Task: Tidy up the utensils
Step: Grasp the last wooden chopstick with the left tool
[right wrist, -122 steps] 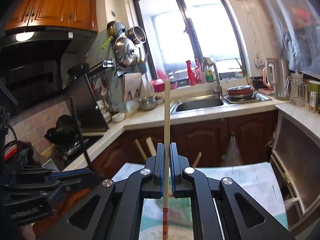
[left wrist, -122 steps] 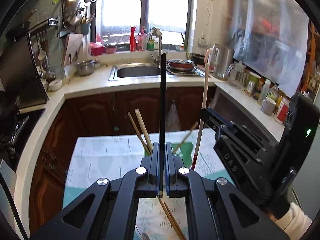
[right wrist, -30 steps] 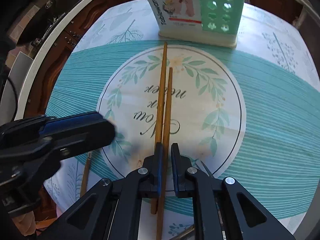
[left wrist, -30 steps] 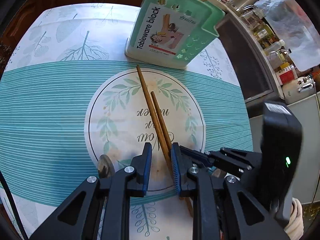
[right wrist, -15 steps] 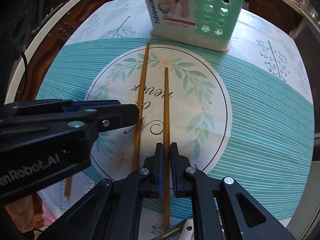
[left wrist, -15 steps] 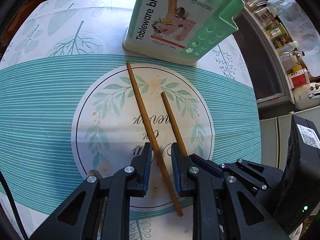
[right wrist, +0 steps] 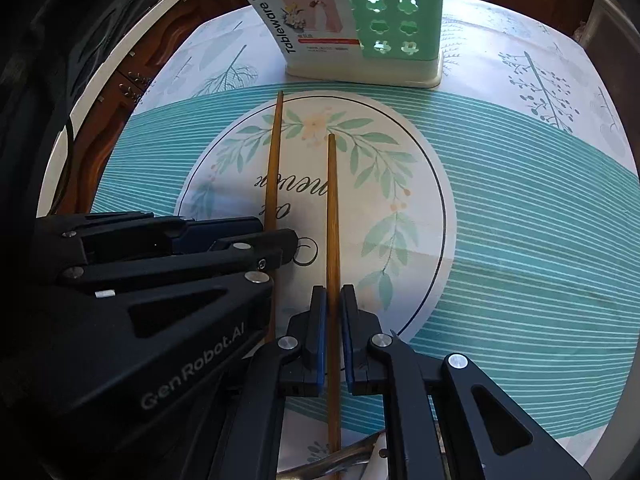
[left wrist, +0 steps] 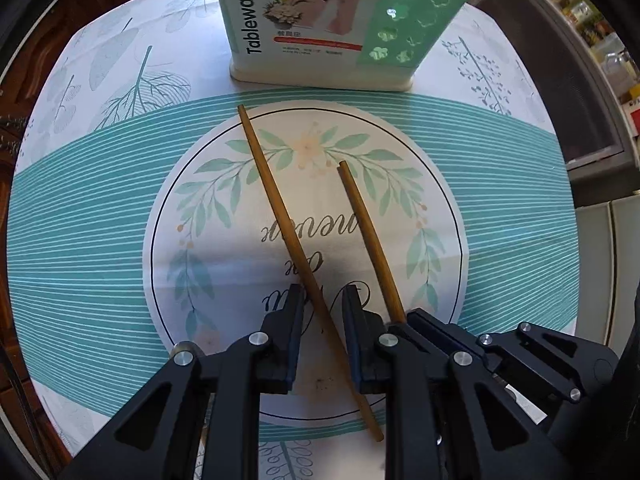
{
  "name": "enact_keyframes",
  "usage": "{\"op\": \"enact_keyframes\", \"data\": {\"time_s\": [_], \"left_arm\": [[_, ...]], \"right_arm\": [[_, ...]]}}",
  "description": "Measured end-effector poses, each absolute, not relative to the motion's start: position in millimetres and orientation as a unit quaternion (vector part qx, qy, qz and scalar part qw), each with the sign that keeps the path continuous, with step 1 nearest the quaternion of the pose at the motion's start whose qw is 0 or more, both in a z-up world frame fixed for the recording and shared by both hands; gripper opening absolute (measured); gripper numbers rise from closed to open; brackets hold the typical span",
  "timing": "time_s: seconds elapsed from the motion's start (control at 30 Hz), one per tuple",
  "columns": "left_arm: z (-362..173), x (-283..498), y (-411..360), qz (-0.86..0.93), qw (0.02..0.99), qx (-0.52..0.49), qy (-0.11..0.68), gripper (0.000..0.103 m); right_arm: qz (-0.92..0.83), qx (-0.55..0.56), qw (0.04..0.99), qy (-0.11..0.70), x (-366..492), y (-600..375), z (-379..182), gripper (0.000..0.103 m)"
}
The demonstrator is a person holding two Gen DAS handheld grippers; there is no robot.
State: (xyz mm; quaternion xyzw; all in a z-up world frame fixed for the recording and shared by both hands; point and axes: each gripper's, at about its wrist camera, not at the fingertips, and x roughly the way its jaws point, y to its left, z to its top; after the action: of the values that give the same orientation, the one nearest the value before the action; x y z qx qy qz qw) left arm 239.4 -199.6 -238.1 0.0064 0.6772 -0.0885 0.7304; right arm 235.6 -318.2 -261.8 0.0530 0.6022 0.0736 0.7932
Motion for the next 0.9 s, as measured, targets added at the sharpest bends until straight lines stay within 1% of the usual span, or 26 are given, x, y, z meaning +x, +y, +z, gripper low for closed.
{"op": "enact_keyframes", "data": {"time_s": [0.03, 0.07, 0.1, 0.2, 0.3, 0.43, 0.67, 0.73, 0.87, 0.9], "left_arm": [[-239, 240, -203, -0.088, 0.730, 0.016, 0.678, 0.018], [-239, 240, -204, -0.089, 0.730, 0.024, 0.677, 0.015], [-240, 240, -205, -0.089, 0.730, 0.033, 0.676, 0.010], [-242, 240, -212, -0.105, 0.727, 0.052, 0.676, 0.006], [-243, 235, -208, -0.123, 0.721, 0.066, 0.679, 0.004], [-244, 222, -194, -0.140, 0.711, 0.074, 0.685, 0.004], [-245, 215, -182, -0.138, 0.706, 0.076, 0.690, 0.005], [-244, 218, -182, -0.133, 0.707, 0.080, 0.690, 0.007], [-244, 218, -191, -0.129, 0.708, 0.100, 0.687, 0.018], [-244, 220, -192, -0.128, 0.707, 0.103, 0.688, 0.019]], "right_arm": [[0.074, 0.056, 0.793, 0.602, 234, -320, -262, 0.008], [0.075, 0.060, 0.792, 0.603, 234, -322, -261, 0.008], [0.075, 0.062, 0.792, 0.603, 233, -324, -262, 0.008], [0.075, 0.066, 0.791, 0.603, 229, -327, -262, 0.008], [0.076, 0.071, 0.788, 0.607, 228, -328, -263, 0.008], [0.074, 0.072, 0.786, 0.609, 228, -324, -264, 0.008], [0.069, 0.045, 0.783, 0.617, 230, -315, -263, 0.008], [0.065, 0.035, 0.782, 0.619, 230, -312, -262, 0.008], [0.061, 0.005, 0.781, 0.621, 231, -301, -262, 0.008], [0.057, 0.011, 0.781, 0.622, 231, -302, -262, 0.008]]}}
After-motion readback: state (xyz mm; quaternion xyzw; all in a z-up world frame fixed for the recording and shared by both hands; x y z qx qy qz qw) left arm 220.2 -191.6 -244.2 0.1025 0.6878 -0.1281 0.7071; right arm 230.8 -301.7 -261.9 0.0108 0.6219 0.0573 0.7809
